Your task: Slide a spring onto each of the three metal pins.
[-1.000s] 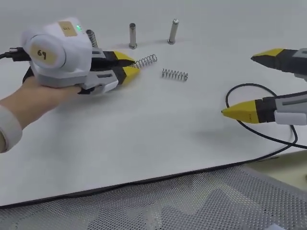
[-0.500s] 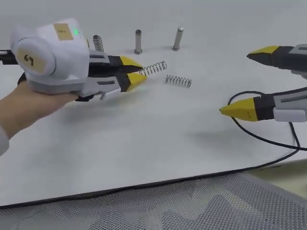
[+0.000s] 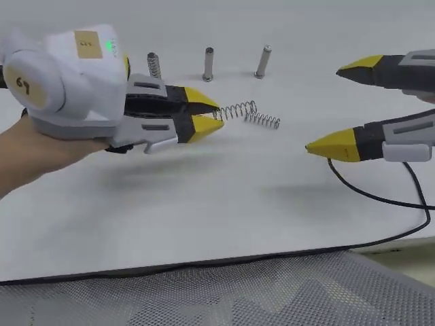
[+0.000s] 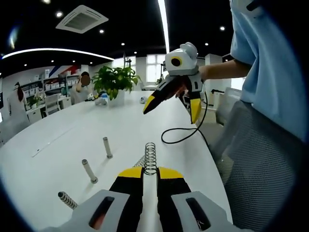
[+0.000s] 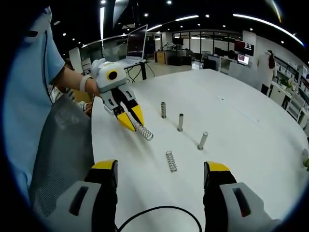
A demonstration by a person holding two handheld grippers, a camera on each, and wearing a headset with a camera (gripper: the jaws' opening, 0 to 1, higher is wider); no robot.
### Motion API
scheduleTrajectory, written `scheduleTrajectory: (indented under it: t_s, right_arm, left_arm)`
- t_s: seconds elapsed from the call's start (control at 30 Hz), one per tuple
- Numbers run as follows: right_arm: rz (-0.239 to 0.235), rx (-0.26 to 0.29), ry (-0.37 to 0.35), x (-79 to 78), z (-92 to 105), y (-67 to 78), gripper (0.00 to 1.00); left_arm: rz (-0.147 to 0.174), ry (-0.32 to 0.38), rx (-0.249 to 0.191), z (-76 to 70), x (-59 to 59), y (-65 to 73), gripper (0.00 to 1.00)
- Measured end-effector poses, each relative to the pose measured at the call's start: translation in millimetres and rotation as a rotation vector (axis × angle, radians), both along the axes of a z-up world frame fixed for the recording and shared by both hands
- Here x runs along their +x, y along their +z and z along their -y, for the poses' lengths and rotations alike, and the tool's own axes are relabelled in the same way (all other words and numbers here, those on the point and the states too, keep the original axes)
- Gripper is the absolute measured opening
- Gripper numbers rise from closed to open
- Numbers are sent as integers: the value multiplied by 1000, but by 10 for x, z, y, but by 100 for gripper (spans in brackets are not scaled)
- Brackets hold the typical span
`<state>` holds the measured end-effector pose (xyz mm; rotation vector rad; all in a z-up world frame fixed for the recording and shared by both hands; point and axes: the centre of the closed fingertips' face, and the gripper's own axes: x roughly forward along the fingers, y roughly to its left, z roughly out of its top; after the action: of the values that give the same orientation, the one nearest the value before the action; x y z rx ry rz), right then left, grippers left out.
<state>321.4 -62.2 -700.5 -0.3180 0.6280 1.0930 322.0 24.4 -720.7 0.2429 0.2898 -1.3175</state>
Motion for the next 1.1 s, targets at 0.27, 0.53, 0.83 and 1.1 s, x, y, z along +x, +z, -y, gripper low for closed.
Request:
scheduleTrajectory:
  t_s: [0.27, 0.53, 0.83, 1.1]
  right_arm:
    - [-32, 68, 85, -27, -232, 111, 60]
    - [-82, 76, 174, -116, -369, 84, 42]
    - [-109, 61, 278, -183, -529, 39, 25]
    - [-137, 44, 322, -206, -573, -42, 19]
  left_arm:
    - [1, -35, -24, 26, -130, 137, 2]
    - [3, -52, -34, 24, -198, 191, 2]
    - [2, -69, -33, 26, -250, 189, 2]
    - [3, -80, -35, 20, -273, 188, 2]
